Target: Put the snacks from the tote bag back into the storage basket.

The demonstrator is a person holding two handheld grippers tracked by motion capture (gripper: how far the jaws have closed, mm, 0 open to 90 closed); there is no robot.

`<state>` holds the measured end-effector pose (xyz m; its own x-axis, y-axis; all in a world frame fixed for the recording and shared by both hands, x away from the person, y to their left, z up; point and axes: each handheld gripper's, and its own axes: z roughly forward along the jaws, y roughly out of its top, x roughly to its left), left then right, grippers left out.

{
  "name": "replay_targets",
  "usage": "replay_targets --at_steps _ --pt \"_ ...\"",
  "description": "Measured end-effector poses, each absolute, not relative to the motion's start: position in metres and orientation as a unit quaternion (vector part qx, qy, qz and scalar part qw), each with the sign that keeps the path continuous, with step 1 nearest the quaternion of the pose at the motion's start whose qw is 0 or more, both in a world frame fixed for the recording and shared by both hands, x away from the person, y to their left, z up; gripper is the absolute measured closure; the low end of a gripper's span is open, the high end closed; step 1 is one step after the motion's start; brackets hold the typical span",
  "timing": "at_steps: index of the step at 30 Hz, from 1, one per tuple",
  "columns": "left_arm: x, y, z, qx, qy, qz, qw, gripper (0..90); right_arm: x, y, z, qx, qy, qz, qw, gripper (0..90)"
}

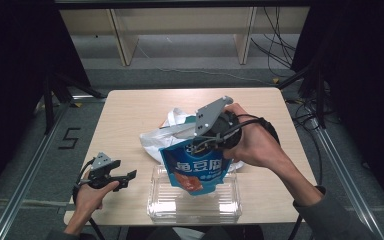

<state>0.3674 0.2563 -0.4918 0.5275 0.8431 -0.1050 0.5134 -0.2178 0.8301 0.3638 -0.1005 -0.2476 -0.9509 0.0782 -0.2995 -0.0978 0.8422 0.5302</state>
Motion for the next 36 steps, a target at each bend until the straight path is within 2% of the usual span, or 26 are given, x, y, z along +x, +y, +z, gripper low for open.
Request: replay_targets --at_steps 13,26,27,36 --pt "0.368 0.256 -0.491 0.758 0.445 0.189 0.438 21.6 0.376 -0.093 -0.273 -0.004 0.953 0.276 0.128 90.0" --pt "0.367 0.255 -0.492 0.759 0.445 0.189 0.437 21.6 0.378 -0.094 -0.282 0.032 0.958 0.261 0.118 90.0" --pt "0.367 0.255 -0.493 0.758 0.446 0.187 0.437 21.6 0.382 -0.093 -0.283 -0.001 0.955 0.27 0.12 90.0" --pt "0.368 0.255 -0.492 0.761 0.441 0.19 0.435 21.6 0.382 -0.093 -0.286 0.007 0.954 0.277 0.114 90.0"
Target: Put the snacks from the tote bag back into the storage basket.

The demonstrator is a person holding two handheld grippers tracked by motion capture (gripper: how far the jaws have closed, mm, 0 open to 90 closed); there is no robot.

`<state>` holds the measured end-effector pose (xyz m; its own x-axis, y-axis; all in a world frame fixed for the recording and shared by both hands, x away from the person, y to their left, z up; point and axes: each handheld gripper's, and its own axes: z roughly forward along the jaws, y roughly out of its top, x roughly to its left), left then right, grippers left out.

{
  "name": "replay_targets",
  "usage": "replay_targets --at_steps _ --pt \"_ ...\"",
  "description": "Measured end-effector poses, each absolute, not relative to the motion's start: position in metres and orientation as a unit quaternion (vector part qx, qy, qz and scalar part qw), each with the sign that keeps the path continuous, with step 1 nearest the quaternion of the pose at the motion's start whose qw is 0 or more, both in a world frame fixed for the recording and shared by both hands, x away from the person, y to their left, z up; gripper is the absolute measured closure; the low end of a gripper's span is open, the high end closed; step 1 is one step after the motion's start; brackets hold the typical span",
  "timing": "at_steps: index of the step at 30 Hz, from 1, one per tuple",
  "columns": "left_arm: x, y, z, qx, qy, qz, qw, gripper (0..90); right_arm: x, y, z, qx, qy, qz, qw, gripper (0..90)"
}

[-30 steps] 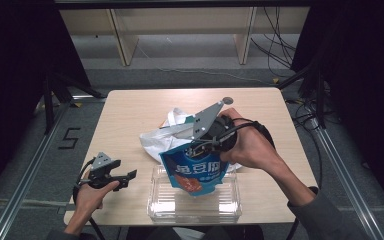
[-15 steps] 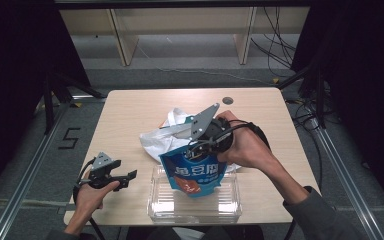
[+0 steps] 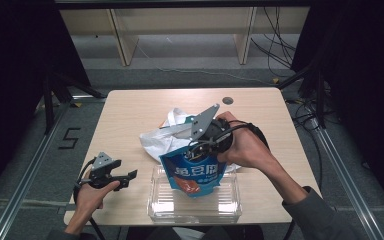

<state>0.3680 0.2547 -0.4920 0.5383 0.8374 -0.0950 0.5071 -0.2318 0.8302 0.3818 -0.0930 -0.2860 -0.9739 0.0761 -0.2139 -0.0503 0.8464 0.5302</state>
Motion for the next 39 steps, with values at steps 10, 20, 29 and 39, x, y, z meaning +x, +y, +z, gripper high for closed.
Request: replay_targets --at_steps 10,20,29,39 --pt "0.369 0.254 -0.493 0.762 0.442 0.189 0.434 21.5 0.386 -0.098 -0.285 0.019 0.953 0.285 0.1 89.0" --pt "0.369 0.255 -0.493 0.764 0.441 0.188 0.433 21.6 0.379 -0.115 -0.267 0.088 0.928 0.343 0.115 44.0" --pt "0.368 0.254 -0.494 0.761 0.445 0.185 0.434 21.6 0.369 -0.153 -0.261 0.111 0.91 0.374 0.14 30.4" --pt "0.368 0.254 -0.493 0.762 0.443 0.189 0.433 21.6 0.359 -0.201 -0.286 0.153 0.894 0.398 0.14 25.9"
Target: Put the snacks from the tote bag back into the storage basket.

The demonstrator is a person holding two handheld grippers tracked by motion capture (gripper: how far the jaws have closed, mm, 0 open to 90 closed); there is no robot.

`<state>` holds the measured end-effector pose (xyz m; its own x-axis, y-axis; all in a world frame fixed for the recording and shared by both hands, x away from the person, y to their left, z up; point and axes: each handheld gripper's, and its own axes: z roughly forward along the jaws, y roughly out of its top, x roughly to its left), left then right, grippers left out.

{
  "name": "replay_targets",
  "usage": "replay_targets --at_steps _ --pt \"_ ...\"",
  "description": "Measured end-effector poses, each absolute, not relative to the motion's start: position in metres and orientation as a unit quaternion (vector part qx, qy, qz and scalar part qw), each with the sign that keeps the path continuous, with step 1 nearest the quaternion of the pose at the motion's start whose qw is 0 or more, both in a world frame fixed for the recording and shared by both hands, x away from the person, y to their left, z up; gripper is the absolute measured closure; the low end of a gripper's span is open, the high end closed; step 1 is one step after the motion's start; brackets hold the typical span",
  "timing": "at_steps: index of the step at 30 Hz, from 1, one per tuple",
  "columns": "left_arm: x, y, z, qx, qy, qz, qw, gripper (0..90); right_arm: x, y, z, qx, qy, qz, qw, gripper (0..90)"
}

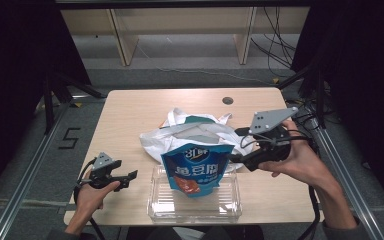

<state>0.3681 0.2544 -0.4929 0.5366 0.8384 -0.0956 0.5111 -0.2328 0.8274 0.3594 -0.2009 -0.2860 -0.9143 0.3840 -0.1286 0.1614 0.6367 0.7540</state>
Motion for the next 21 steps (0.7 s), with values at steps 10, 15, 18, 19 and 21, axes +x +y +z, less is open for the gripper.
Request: replay_targets --at_steps 10,15,18,19,21 --pt "0.369 0.255 -0.493 0.763 0.442 0.189 0.432 21.6 0.361 -0.234 -0.322 0.198 0.883 0.403 0.133 25.6" --pt "0.369 0.253 -0.493 0.759 0.447 0.186 0.435 21.6 0.366 -0.242 -0.339 0.218 0.881 0.399 0.129 25.5" --pt "0.369 0.253 -0.492 0.761 0.446 0.184 0.433 21.6 0.369 -0.248 -0.35 0.234 0.874 0.403 0.136 25.5" --pt "0.369 0.253 -0.492 0.761 0.445 0.184 0.434 21.6 0.369 -0.25 -0.353 0.238 0.876 0.399 0.13 25.5" --pt "0.37 0.252 -0.491 0.761 0.442 0.186 0.436 21.6 0.371 -0.252 -0.359 0.246 0.876 0.396 0.124 25.4"
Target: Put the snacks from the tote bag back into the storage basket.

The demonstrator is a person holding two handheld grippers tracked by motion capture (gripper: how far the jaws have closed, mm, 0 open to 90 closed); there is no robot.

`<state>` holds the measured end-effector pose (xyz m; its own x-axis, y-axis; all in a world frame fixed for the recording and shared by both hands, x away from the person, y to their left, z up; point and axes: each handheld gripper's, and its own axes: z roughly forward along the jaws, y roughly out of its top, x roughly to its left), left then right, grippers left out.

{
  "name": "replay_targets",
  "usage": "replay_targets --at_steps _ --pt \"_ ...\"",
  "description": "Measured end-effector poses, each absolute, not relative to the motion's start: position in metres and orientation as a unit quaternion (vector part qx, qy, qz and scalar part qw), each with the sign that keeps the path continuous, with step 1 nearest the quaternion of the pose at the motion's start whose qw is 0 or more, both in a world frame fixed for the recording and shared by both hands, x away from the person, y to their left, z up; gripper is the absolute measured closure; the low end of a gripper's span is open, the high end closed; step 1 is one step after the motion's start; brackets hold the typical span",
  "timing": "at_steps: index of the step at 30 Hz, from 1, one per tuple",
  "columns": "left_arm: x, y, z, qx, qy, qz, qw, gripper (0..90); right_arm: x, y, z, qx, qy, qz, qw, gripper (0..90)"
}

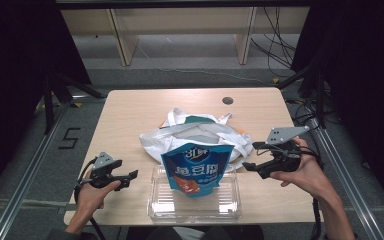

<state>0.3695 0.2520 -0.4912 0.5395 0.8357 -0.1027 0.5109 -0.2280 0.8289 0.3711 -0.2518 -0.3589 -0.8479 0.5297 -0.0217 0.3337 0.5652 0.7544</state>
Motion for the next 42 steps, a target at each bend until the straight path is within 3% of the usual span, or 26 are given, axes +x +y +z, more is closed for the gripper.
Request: replay_targets --at_steps 16,23,42 --pt "0.368 0.253 -0.49 0.758 0.443 0.185 0.441 21.6 0.382 -0.276 -0.409 0.312 0.864 0.377 0.113 21.8" --pt "0.369 0.254 -0.49 0.762 0.439 0.189 0.438 21.6 0.385 -0.287 -0.426 0.32 0.859 0.378 0.13 21.9" --pt "0.366 0.255 -0.492 0.757 0.447 0.192 0.437 21.6 0.356 -0.303 -0.472 0.377 0.834 0.376 0.142 21.8"
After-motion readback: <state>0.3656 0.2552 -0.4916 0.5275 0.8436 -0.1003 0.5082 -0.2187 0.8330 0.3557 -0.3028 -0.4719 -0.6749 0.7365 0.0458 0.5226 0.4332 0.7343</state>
